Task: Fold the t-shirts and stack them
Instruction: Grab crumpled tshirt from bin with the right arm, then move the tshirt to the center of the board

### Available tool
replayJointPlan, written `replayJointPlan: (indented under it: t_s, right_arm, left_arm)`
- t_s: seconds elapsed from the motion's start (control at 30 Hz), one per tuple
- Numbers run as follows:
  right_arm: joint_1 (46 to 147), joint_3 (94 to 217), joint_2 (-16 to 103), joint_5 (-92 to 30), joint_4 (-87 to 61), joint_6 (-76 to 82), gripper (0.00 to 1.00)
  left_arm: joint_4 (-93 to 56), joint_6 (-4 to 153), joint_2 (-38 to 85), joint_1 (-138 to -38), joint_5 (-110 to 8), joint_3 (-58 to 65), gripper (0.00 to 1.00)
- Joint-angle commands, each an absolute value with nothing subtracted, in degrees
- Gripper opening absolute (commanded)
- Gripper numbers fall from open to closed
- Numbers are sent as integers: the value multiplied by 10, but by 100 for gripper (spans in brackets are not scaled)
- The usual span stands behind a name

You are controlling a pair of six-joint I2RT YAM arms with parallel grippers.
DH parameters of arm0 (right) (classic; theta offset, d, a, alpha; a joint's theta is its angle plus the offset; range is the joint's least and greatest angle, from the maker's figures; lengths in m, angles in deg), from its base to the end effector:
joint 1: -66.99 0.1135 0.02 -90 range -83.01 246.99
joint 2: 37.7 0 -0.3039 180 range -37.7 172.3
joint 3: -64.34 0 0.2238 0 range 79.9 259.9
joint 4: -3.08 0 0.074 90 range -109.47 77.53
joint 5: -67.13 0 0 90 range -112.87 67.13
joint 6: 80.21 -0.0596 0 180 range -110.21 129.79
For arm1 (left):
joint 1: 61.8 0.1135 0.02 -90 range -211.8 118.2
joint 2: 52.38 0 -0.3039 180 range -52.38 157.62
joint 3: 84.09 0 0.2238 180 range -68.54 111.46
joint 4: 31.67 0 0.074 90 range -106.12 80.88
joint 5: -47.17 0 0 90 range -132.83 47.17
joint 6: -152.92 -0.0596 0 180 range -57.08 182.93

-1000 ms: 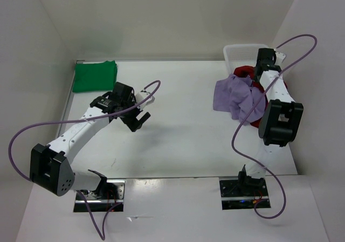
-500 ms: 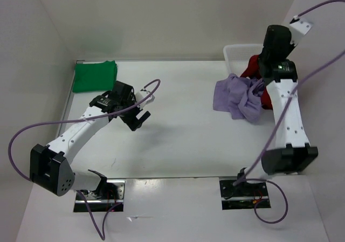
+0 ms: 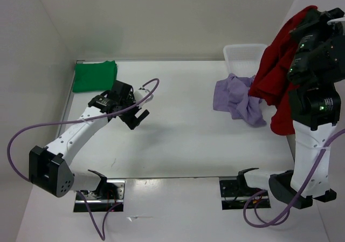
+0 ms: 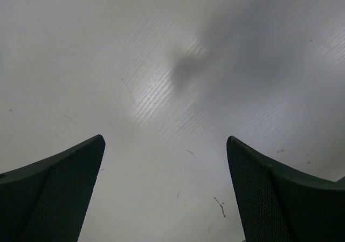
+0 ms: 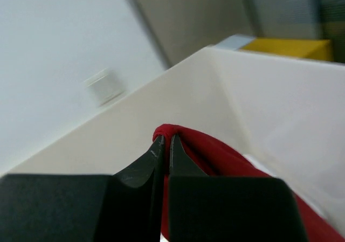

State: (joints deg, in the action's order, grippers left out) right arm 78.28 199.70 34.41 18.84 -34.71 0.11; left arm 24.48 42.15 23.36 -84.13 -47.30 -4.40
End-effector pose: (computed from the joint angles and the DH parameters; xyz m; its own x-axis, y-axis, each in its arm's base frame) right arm 0.1395 -0.0126 0.6535 0.4900 0.2258 -0.8419 0.3658 0.8234 0.4338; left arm 0.2297 -0.0994 0.3180 -0.5334 0.6013 -0.5949 0.6547 0.7388 0.1598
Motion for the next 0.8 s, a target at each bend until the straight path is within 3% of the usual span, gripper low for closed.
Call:
replayJointPlan:
  t_s: [0.0, 0.17, 0.33, 0.47, 0.6, 0.67, 0.7, 0.77]
  right_arm:
    - [799, 2012, 367, 12, -418, -74, 0]
    - [799, 1969, 404, -274, -461, -116, 0]
    - [858, 1922, 434, -331, -488, -74, 0]
    - [929, 1952, 495, -293, -555, -28, 1]
    - [934, 1864, 496, -234, -512, -23, 77]
    - [934, 1819, 496, -210, -501, -28, 87]
    - [934, 1806, 496, -205, -501, -28, 97]
    - [934, 1788, 496, -205, -494, -28, 97]
  left_arm:
    - [226, 446, 217, -830, -414, -19, 100]
    - [210, 484, 217, -738, -419, 29, 100]
    - [211, 492, 205, -688, -459, 78, 100]
    - [216, 492, 205, -677, -480, 90, 100]
    - [221, 492, 205, -677, -492, 90, 100]
    - [221, 486, 205, -677, -492, 75, 100]
    - [221, 481, 205, -677, -498, 70, 100]
    - [221, 474, 205, -677, -505, 54, 100]
